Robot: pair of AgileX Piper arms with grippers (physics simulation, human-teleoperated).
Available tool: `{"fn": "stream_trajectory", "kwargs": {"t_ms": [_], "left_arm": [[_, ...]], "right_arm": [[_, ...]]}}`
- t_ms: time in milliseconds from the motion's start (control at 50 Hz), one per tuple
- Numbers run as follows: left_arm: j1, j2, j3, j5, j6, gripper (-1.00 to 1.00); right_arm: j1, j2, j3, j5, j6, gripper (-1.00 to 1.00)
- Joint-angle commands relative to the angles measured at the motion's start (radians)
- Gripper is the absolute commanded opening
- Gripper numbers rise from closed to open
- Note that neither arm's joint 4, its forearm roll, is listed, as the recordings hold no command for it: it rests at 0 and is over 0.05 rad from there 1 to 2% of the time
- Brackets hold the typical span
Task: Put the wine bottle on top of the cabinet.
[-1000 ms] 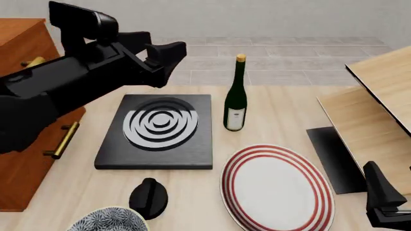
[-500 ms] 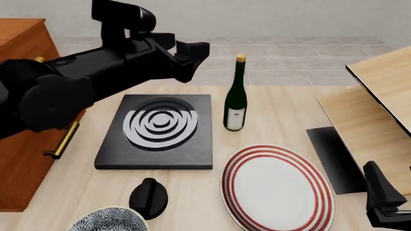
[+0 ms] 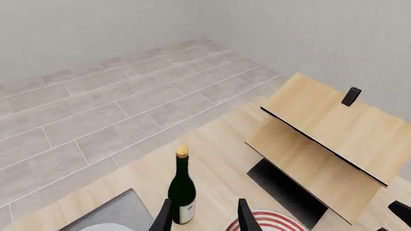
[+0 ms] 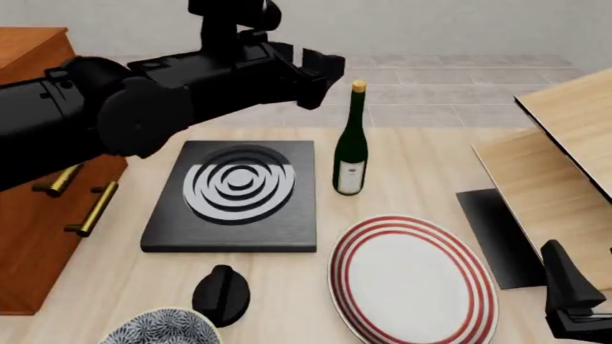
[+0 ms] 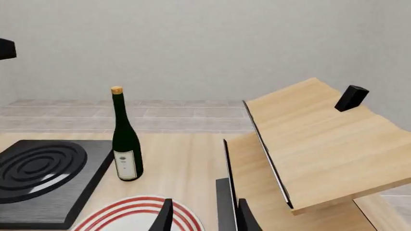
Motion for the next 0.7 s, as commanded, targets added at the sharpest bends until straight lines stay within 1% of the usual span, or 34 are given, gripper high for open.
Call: {"fn": "stream_trajectory", "kwargs": {"t_ms": [20, 160, 240, 280, 380, 580, 700], "left_arm": [[-0.018, 0.051, -0.052, 0.015, 0.004, 1.00], [-0.026, 0.073, -0.054, 0.007, 0.007, 1.00], [-0.035, 0.096, -0.055, 0.004, 0.038, 1.00], [-0.033, 0.104, -0.061, 0.002, 0.039, 1.00], [-0.022, 0.123, -0.089, 0.013, 0.048, 1.00], [-0.001, 0.167, -0.148, 0.024, 0.039, 1.00], [-0.004, 0.200, -0.175, 0.026, 0.062, 1.00]], "right_arm": [[0.000, 0.000, 0.000, 0.000, 0.000, 1.00], [0.000, 0.000, 0.000, 0.000, 0.000, 1.00], [0.000, 0.000, 0.000, 0.000, 0.000, 1.00], [0.000, 0.000, 0.000, 0.000, 0.000, 1.00], [0.000, 0.000, 0.000, 0.000, 0.000, 1.00], [0.000, 0.000, 0.000, 0.000, 0.000, 1.00], [0.000, 0.000, 0.000, 0.000, 0.000, 1.00]]}}
